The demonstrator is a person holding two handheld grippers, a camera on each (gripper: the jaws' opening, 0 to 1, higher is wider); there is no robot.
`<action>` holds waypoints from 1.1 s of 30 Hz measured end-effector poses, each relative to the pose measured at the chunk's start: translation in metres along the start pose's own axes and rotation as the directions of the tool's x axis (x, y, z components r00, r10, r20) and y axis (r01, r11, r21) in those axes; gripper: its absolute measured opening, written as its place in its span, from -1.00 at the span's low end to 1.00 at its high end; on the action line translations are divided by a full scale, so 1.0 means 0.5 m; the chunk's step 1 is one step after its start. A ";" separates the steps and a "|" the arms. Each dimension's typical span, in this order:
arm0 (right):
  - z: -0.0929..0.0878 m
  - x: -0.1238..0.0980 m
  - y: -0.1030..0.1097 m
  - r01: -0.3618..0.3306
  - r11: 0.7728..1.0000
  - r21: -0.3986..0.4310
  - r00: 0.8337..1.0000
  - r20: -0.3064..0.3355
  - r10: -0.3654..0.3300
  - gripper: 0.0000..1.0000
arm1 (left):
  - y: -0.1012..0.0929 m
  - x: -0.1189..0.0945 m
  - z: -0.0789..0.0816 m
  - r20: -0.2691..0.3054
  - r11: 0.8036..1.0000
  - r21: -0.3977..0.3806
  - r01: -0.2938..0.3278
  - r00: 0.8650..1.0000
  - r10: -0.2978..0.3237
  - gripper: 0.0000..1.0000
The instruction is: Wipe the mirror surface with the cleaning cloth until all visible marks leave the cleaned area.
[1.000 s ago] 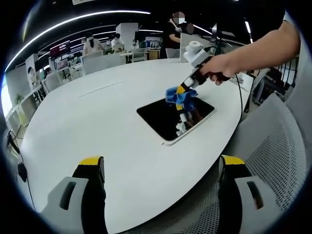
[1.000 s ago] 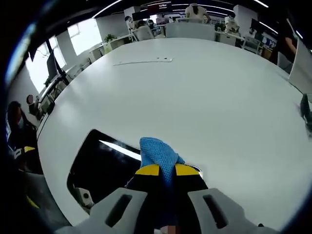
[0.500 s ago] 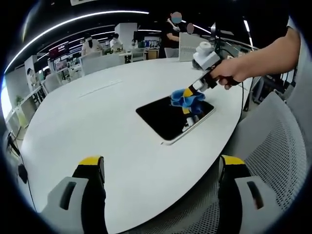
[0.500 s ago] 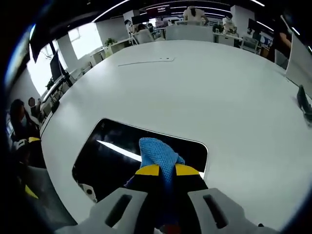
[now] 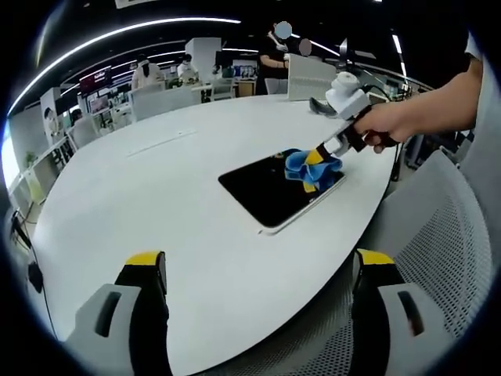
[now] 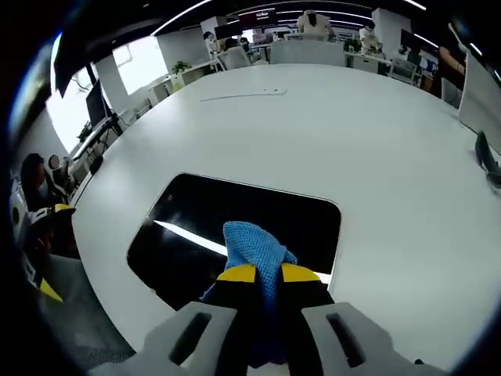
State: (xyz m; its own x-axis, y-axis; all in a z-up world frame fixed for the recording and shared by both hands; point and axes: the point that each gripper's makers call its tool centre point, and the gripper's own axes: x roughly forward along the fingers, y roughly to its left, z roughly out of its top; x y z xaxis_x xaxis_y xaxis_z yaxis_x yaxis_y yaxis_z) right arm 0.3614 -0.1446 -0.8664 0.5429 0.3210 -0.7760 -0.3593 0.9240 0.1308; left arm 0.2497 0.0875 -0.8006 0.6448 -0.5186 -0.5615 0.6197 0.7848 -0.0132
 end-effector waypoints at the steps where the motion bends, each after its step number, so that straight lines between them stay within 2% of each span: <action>1: -0.005 -0.003 0.003 -0.002 1.000 -0.005 1.000 0.000 0.002 -0.93 | 0.000 0.000 0.001 0.001 1.000 -0.001 -0.001 1.000 0.001 0.96; 11: -0.040 -0.028 0.020 -0.027 1.000 0.010 0.999 -0.021 0.027 -0.93 | -0.001 0.000 0.001 0.000 1.000 -0.003 0.000 1.000 0.000 0.96; 19: -0.077 -0.054 0.042 -0.045 0.998 -0.036 0.997 -0.060 0.043 -0.93 | -0.001 0.000 0.002 0.002 1.000 -0.004 0.001 1.000 -0.001 0.96; 25: -0.093 -0.065 0.050 -0.055 0.998 0.008 0.995 -0.077 0.056 -0.93 | -0.001 0.000 0.003 0.002 1.000 -0.004 0.001 1.000 -0.001 0.96; 33: -0.096 -0.069 0.054 -0.060 0.998 0.000 0.996 -0.069 0.060 -0.93 | -0.001 0.000 0.002 0.000 1.000 0.000 -0.002 1.000 0.002 0.96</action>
State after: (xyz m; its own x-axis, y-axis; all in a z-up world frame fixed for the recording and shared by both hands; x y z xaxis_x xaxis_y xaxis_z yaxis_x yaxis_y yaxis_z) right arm 0.2965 -0.1406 -0.8660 0.4666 0.3602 -0.8078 -0.3911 0.9032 0.1768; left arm 0.2497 0.0867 -0.7995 0.6462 -0.5172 -0.5612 0.6185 0.7857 -0.0121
